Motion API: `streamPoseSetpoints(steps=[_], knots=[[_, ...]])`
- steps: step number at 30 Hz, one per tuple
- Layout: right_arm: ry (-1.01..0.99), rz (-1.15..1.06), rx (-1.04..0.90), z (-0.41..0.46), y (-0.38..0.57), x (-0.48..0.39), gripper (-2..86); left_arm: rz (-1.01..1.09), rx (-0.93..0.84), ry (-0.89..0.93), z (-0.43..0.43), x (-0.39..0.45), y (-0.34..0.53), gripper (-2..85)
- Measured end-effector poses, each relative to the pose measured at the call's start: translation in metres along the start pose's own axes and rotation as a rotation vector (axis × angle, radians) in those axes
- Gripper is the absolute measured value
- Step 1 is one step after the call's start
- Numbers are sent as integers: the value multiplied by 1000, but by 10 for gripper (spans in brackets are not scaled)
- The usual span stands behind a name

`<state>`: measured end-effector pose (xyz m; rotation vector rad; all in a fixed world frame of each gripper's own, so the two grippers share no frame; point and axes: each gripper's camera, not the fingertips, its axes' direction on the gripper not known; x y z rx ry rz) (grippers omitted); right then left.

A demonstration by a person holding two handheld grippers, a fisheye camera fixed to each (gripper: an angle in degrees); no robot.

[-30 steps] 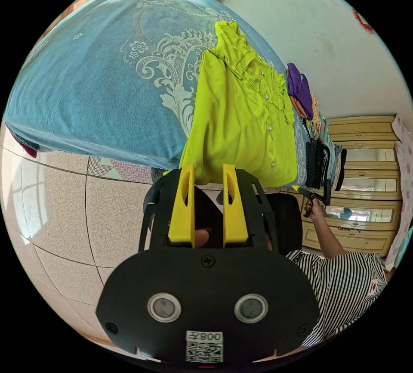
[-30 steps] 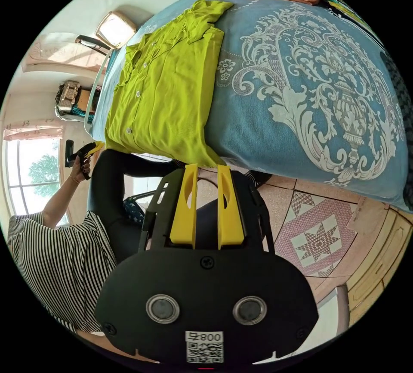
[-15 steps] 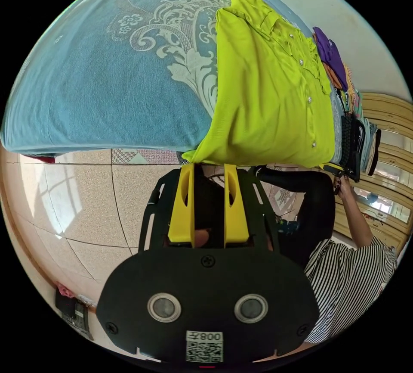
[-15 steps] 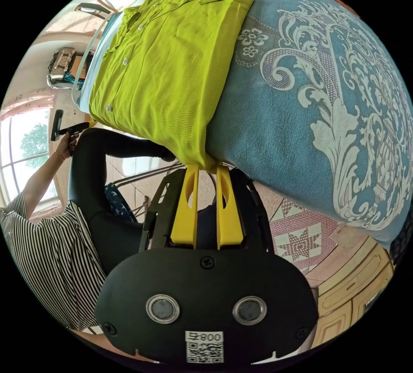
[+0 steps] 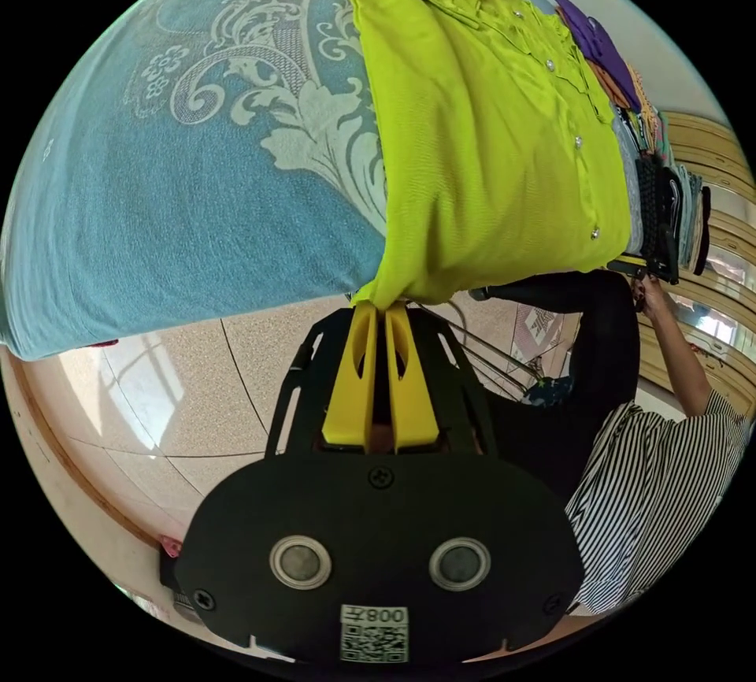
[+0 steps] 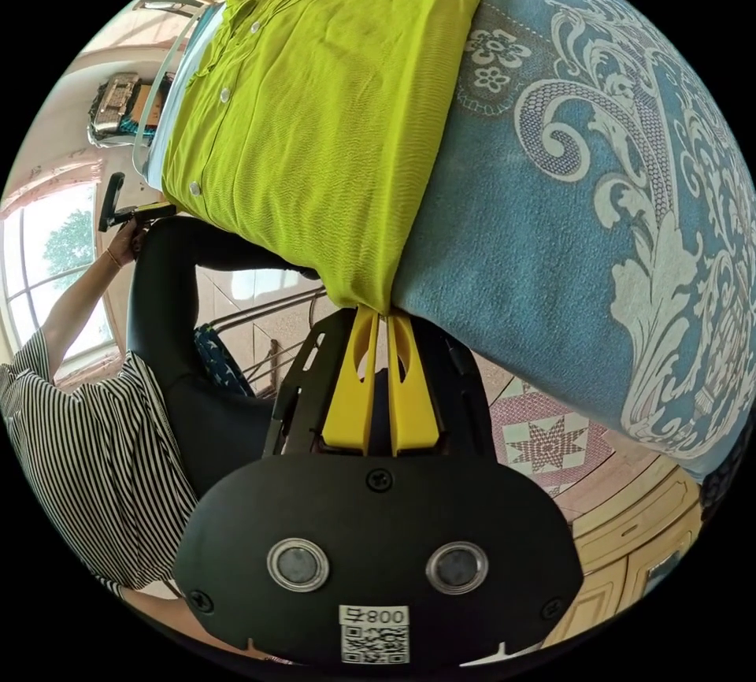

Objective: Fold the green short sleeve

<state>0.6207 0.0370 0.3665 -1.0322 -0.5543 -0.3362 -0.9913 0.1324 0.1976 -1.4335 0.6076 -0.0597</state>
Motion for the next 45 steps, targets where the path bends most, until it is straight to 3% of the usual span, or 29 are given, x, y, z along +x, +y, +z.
streamPoseSetpoints(steps=[11,26,45], knots=[[-188,-53,85,-38,76,28,2,69,245,241,-60,-15,87,13],[-504,-143,375,-121,164,63,1,113,535,510,-109,-54,181,10],[-661,-87,487,-117,257,82,0,33,589,644,-106,-94,267,10]])
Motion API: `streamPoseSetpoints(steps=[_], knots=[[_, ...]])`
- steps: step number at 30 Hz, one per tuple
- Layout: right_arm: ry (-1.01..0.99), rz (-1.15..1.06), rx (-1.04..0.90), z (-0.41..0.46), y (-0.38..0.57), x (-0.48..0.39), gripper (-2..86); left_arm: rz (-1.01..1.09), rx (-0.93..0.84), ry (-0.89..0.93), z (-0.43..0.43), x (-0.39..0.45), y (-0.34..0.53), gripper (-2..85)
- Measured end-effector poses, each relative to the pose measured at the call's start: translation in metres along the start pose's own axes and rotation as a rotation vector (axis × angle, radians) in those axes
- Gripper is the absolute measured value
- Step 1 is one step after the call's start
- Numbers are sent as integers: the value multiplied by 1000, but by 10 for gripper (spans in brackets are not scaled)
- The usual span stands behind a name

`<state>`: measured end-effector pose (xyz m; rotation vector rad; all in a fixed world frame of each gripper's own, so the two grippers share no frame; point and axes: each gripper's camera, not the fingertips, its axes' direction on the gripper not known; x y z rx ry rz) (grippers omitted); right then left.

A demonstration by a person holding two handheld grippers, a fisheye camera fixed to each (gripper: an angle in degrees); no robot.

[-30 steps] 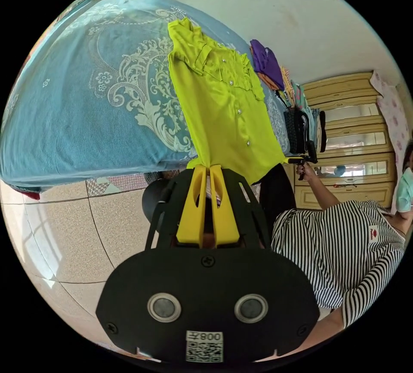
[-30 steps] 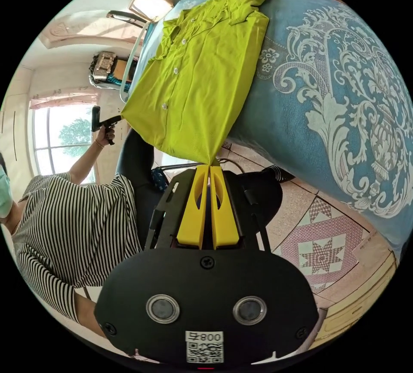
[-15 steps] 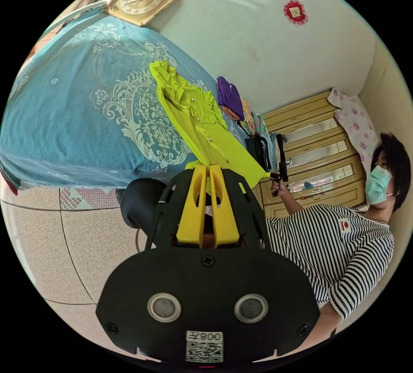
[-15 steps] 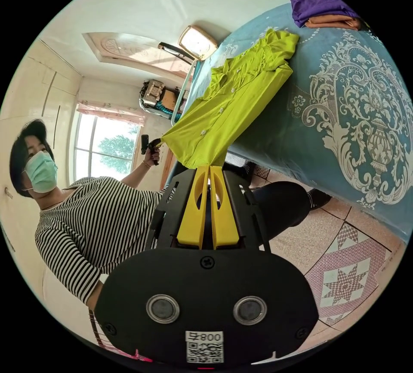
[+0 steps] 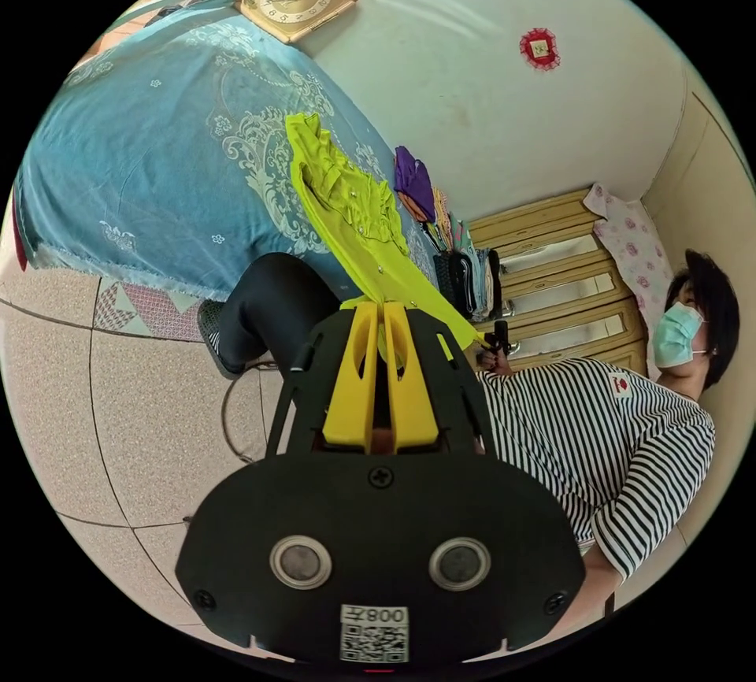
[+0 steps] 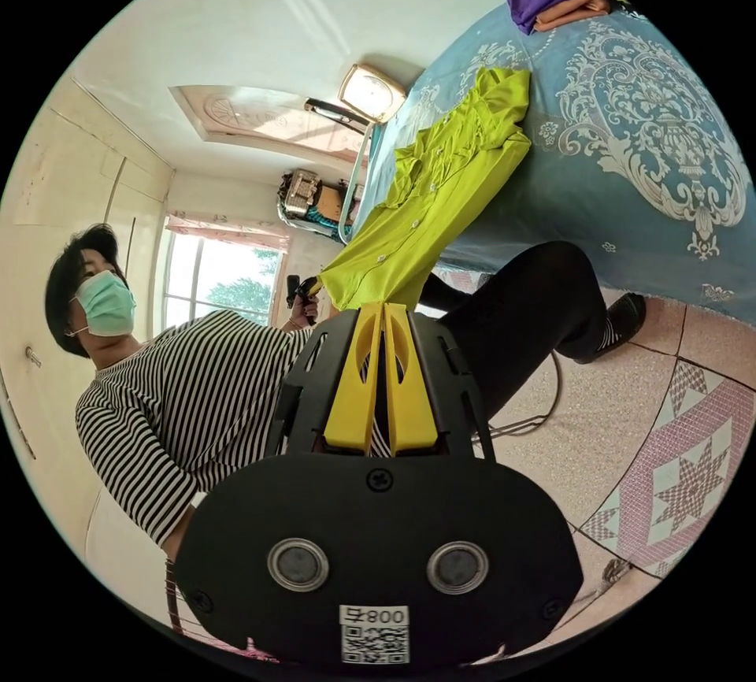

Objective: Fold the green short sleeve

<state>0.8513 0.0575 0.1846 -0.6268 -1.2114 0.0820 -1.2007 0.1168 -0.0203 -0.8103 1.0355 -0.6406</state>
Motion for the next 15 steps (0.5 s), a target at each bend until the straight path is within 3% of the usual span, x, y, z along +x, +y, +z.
streamPoseSetpoints(steps=[15], knots=[[-24,-30,98,-25,-135,12,-1,58,55,12,18,19,-128,11]])
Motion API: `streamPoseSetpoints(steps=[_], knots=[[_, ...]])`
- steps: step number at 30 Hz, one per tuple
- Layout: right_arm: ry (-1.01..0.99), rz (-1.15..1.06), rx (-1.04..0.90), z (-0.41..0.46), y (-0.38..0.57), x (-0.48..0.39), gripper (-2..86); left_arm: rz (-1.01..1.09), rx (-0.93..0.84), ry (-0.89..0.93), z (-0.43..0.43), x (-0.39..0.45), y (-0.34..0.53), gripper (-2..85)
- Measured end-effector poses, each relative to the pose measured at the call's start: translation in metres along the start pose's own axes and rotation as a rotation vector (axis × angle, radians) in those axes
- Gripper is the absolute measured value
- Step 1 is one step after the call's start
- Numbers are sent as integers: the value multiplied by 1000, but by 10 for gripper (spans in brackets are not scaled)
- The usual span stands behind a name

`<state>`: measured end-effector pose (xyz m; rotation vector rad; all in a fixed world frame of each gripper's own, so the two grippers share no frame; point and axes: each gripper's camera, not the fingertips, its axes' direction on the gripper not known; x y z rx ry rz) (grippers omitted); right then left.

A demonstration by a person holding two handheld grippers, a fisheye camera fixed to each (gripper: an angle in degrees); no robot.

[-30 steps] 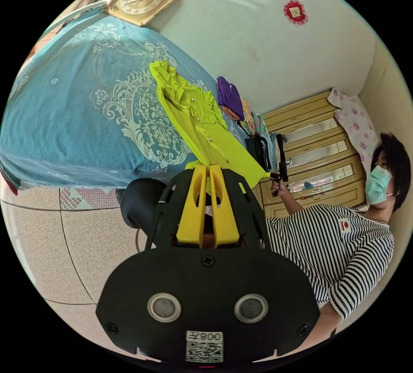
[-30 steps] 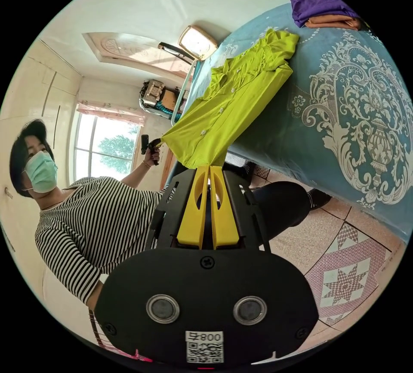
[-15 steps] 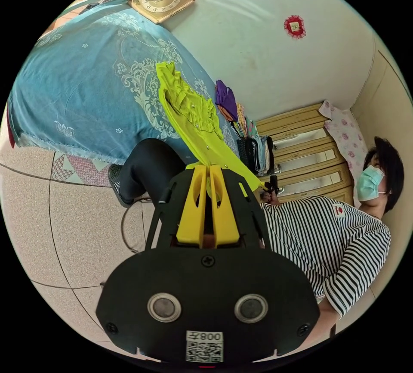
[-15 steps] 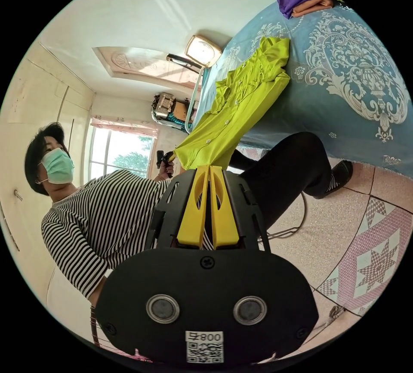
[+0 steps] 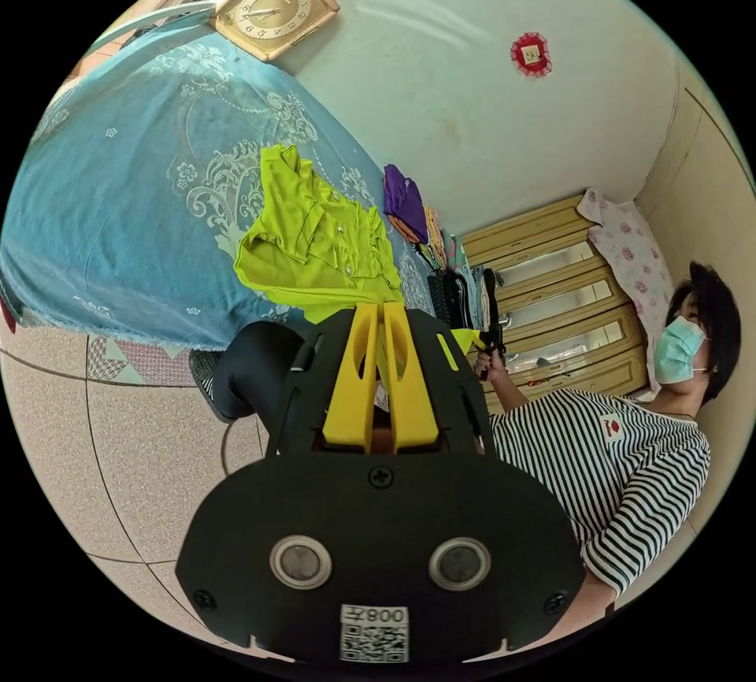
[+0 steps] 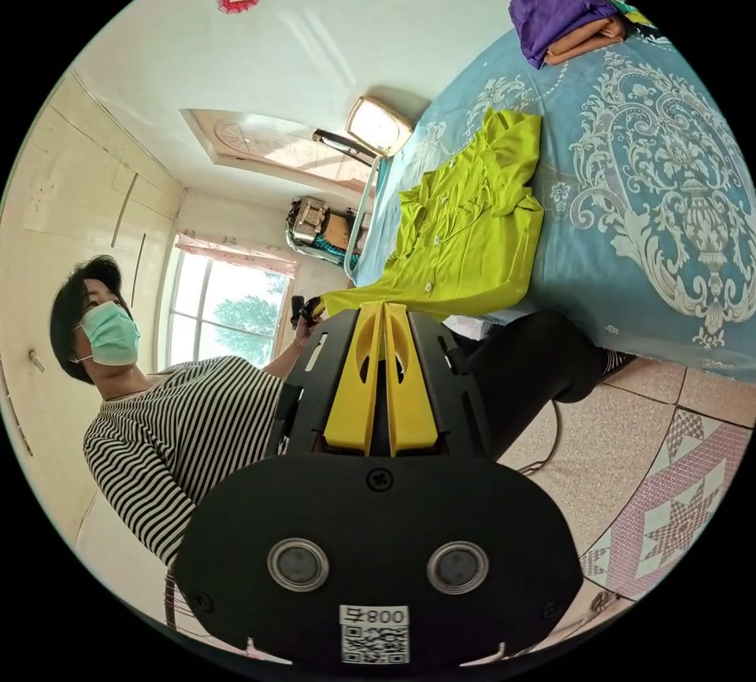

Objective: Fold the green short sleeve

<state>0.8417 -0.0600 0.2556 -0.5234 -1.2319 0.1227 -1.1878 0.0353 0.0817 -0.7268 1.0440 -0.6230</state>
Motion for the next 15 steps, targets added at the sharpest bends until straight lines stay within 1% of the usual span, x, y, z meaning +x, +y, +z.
streamPoseSetpoints(steps=[8,15], knots=[[32,4,46,-4,-132,16,0,18,31,-21,38,-3,-139,12],[77,95,16,17,-269,62,1,-47,-1,-69,91,-28,-249,13]])
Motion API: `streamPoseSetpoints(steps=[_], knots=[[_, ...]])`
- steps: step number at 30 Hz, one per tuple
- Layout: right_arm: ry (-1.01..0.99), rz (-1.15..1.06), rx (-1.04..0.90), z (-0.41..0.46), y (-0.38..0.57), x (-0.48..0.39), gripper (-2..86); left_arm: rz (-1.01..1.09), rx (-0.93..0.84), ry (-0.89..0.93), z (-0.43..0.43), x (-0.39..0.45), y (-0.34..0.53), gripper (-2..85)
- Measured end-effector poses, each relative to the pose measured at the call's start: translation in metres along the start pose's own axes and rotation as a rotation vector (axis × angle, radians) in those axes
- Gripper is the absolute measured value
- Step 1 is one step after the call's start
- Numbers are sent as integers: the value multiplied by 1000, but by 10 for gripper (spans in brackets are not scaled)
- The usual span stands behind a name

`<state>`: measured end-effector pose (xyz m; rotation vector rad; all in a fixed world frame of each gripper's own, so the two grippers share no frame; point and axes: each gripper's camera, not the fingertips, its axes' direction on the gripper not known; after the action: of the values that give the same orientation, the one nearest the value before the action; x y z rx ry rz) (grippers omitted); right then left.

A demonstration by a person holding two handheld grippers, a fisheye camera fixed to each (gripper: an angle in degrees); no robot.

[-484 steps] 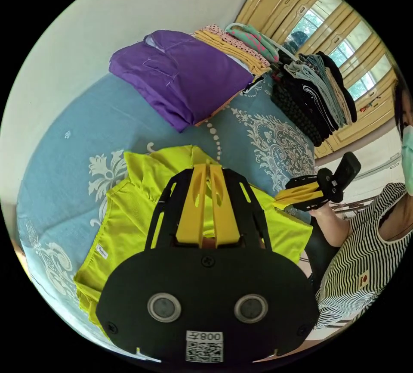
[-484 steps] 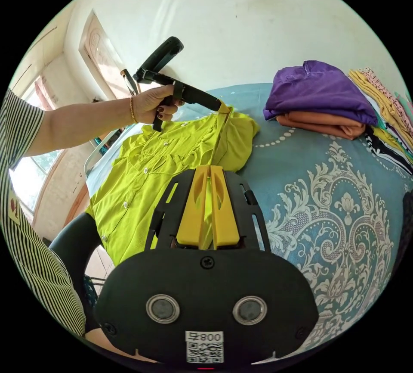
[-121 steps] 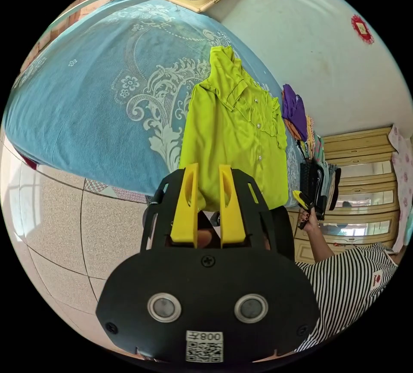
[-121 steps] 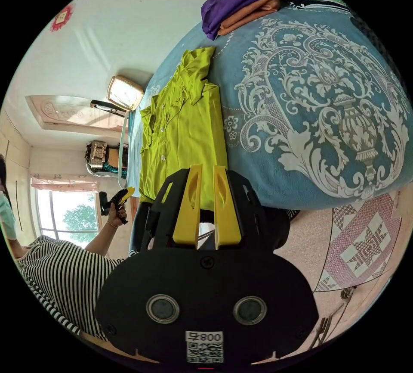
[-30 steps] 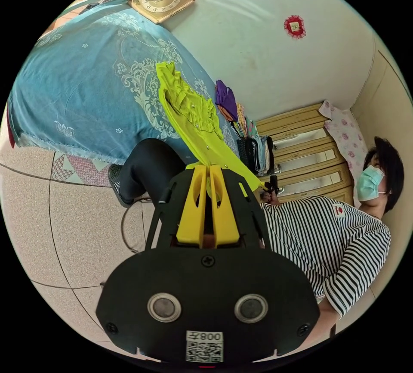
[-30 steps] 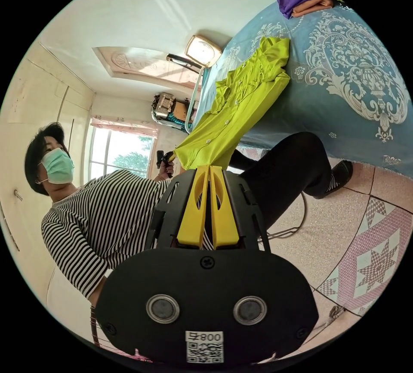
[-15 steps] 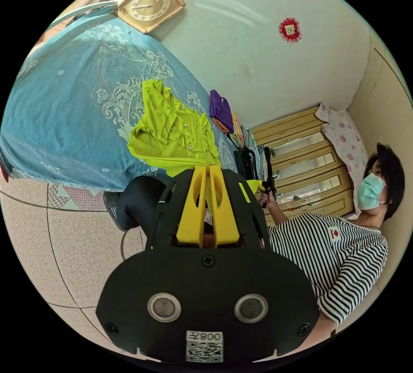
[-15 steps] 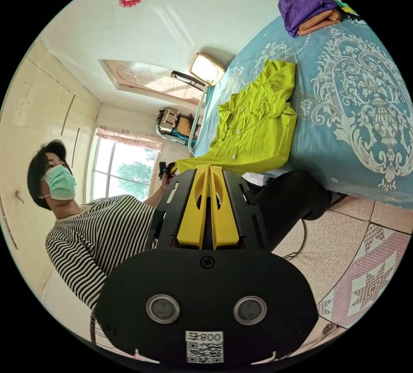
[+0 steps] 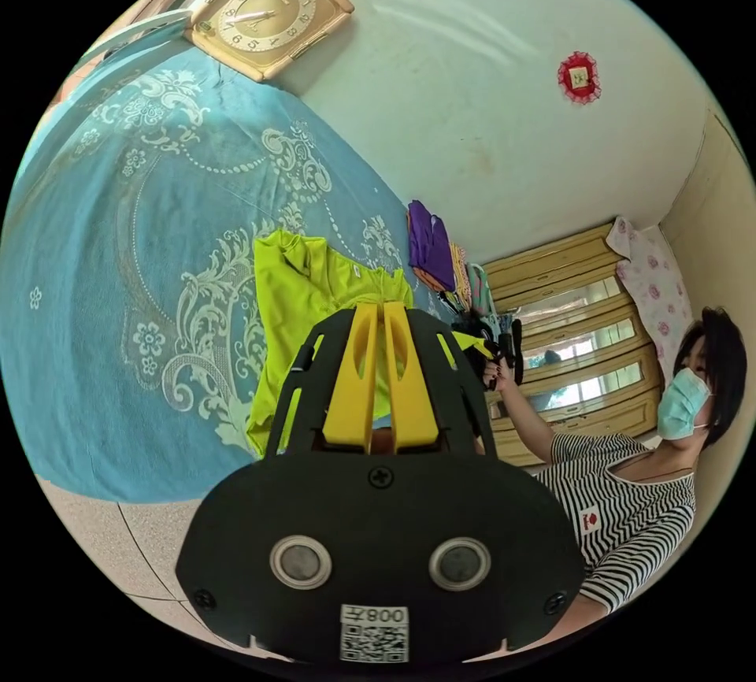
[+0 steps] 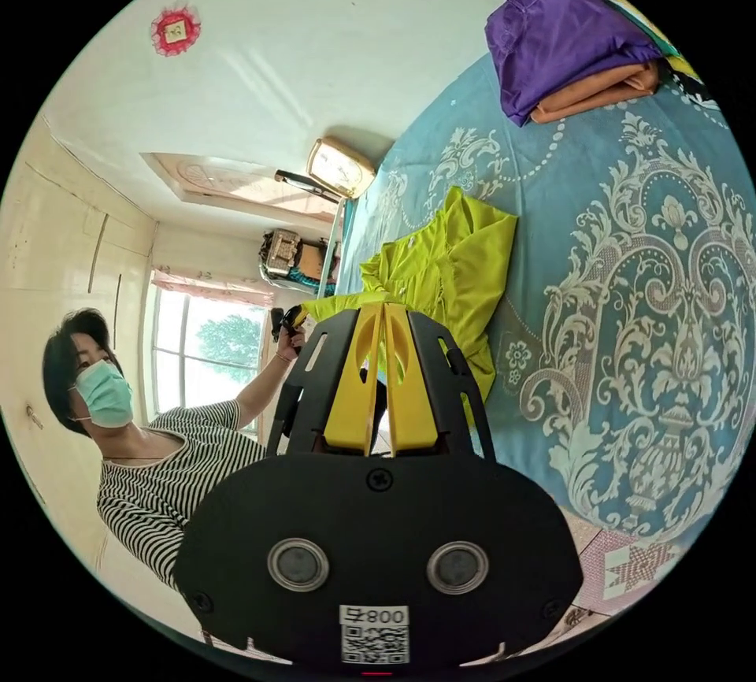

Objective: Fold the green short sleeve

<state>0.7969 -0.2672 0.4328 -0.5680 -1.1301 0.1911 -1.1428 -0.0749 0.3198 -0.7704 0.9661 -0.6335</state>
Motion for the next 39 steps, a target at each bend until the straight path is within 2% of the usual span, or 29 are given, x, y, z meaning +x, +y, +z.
streamPoseSetpoints(steps=[10,14,18,25,28,31,34,39], knots=[[70,124,-97,58,-159,52,1,-136,-21,-77,86,-38,-123,20],[81,185,-112,78,-189,67,1,-232,-58,-170,117,-50,-150,29],[40,212,-57,91,-204,69,2,-266,-26,-158,131,-47,-163,39],[22,128,116,92,-217,28,5,-181,79,-116,136,-4,-181,63],[99,23,81,118,-229,-11,3,-57,100,-188,150,36,-185,53],[196,-68,-30,166,-248,-44,2,91,-35,-220,192,74,-197,30],[335,-107,-131,211,-268,-63,1,194,-213,-393,243,99,-216,13],[466,-160,-183,257,-290,-92,1,257,-207,-598,279,127,-251,5]])
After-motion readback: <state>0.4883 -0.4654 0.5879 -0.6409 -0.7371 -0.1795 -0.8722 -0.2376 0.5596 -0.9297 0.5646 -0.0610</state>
